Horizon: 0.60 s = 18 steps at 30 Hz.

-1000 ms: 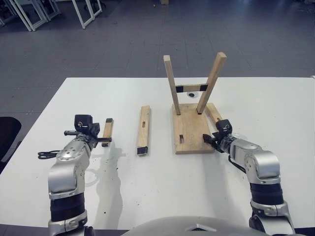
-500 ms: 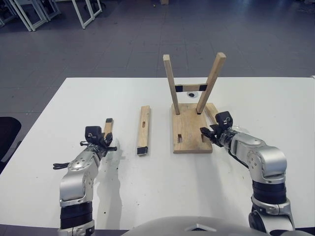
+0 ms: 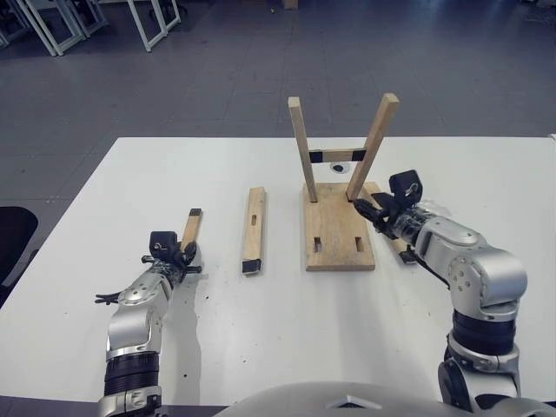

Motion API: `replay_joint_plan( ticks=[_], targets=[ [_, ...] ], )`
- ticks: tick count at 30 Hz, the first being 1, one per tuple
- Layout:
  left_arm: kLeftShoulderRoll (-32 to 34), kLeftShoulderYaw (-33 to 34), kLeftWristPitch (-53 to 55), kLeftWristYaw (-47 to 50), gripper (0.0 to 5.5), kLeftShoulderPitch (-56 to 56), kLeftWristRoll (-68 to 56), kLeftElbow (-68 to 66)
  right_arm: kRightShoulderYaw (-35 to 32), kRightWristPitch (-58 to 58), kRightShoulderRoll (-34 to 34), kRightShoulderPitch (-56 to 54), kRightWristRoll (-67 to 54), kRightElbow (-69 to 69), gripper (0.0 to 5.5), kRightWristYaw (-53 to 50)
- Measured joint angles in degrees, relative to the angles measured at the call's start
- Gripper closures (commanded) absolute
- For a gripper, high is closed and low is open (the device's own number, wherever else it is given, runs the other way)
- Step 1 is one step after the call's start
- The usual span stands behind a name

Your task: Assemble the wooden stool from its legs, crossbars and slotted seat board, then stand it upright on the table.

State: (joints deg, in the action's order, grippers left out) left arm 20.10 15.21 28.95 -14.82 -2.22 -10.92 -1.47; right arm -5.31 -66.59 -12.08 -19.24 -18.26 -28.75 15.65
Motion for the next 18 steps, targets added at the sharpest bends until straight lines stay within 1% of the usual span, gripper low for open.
replay_joint_plan(
  ticks=[3, 6, 9, 10, 13, 15, 18],
  targets=[
    [0.0, -0.2, 0.1, 0.5, 4.19, 0.0, 0.1, 0.5, -3.4, 2.8, 0.9, -2.0, -1.2, -0.3, 3.04, -0.5],
    [-1.6, 0.5, -3.3, 2.3, 4.19, 0.7, 0.0, 1.0, -4.9, 6.3, 1.6, -2.6, -2.8, 0.0, 3.04, -0.2],
    [-2.6, 1.6, -12.3, 2.6, 4.19, 5.4, -1.3, 3.5, -6.1, 9.1, 3.2, -2.8, -6.2, 0.4, 2.50, 0.6],
    [-2.8, 2.0, -15.3, 2.6, 4.19, 6.9, -1.5, 4.4, -6.4, 9.6, 3.7, -3.3, -7.4, 0.5, 2.41, 0.9],
    [-2.9, 1.9, -21.2, 1.1, 4.19, 10.0, -3.0, 7.6, -9.4, 9.5, 6.8, -5.4, -13.4, 1.3, 1.86, 0.7],
    [-2.9, -1.1, -24.7, -1.7, 4.19, 13.0, -3.5, 11.5, -12.7, 7.2, 9.7, -7.7, -20.5, 1.7, 1.81, -0.5],
    [-2.9, -6.4, -26.8, -5.1, 4.19, 14.7, -3.4, 16.3, -17.4, 3.6, 12.5, -10.4, -31.2, 2.5, 1.80, -4.4]
  ],
)
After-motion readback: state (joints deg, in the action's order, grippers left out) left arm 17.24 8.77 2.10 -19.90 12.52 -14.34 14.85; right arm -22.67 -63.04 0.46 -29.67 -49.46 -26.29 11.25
